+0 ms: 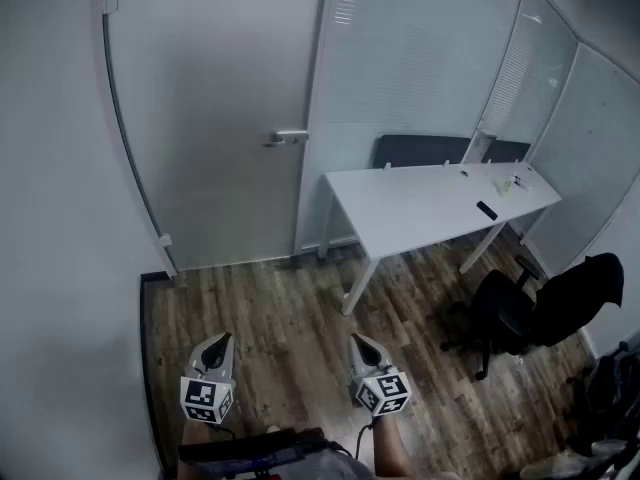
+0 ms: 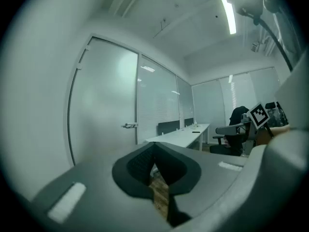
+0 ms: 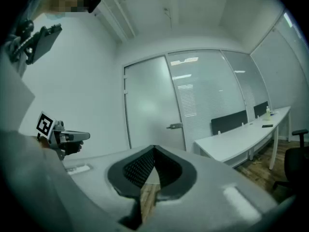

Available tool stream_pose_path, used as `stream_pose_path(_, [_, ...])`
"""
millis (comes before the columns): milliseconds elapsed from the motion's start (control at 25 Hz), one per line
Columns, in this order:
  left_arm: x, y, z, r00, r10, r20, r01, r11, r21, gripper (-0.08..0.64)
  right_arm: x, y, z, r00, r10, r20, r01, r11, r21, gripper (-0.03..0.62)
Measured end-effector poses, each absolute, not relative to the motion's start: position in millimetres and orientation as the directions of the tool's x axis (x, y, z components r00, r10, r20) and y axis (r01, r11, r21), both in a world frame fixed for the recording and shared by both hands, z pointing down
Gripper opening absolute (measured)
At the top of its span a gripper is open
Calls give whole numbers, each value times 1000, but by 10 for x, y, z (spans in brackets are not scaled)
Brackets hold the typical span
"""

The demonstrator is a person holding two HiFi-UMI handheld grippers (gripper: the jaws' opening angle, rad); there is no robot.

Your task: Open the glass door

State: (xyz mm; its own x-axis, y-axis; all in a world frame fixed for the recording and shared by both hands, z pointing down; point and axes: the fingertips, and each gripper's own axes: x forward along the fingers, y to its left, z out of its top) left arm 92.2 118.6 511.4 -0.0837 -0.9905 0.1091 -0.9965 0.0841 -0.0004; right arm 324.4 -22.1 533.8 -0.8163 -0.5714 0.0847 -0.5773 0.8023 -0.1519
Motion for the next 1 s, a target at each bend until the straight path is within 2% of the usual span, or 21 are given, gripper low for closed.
stream_pose_path(1000, [579,1163,5181,-54,-992,112,-999,54,0,4,2961,-156,5424,-801,-591,95,-598,784,-165,2])
